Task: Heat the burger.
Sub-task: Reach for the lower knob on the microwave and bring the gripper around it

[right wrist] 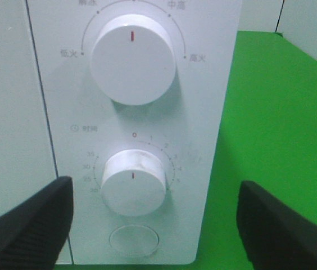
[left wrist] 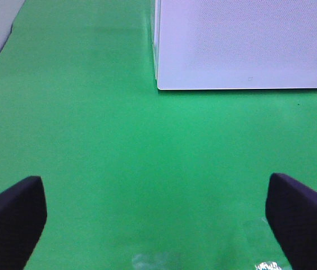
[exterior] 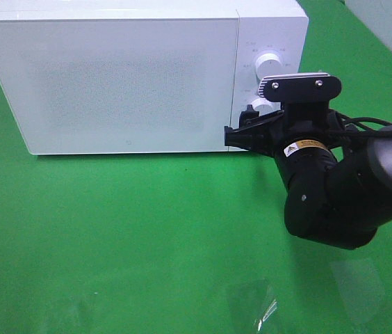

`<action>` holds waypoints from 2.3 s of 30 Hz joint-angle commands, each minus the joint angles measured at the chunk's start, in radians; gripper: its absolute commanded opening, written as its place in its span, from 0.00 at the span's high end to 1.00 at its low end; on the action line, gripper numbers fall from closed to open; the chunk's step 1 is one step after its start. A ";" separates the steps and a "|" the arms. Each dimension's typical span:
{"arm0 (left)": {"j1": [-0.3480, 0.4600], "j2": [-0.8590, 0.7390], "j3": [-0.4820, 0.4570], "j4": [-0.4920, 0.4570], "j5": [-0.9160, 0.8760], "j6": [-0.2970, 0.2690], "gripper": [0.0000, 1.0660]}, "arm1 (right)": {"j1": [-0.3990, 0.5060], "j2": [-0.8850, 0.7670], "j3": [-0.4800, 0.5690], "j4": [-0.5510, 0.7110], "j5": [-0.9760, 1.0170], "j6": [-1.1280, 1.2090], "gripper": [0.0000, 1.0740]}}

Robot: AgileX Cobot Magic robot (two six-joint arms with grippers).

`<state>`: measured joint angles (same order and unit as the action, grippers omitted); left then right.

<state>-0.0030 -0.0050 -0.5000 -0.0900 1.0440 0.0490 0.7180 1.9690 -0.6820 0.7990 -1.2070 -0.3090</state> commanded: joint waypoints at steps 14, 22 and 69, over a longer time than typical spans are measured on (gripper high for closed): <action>0.005 -0.020 0.003 -0.001 -0.008 0.002 0.08 | -0.058 0.112 -0.126 -0.055 0.025 0.043 0.29; 0.005 -0.020 0.003 -0.001 -0.008 0.002 0.08 | -0.077 0.140 -0.162 -0.096 0.031 0.047 0.29; 0.005 -0.020 0.003 -0.001 -0.008 0.002 0.08 | -0.077 0.140 -0.162 -0.219 0.029 1.477 1.00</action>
<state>-0.0030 -0.0050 -0.5000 -0.0900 1.0440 0.0490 0.6470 2.1080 -0.8170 0.6790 -1.1840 1.0980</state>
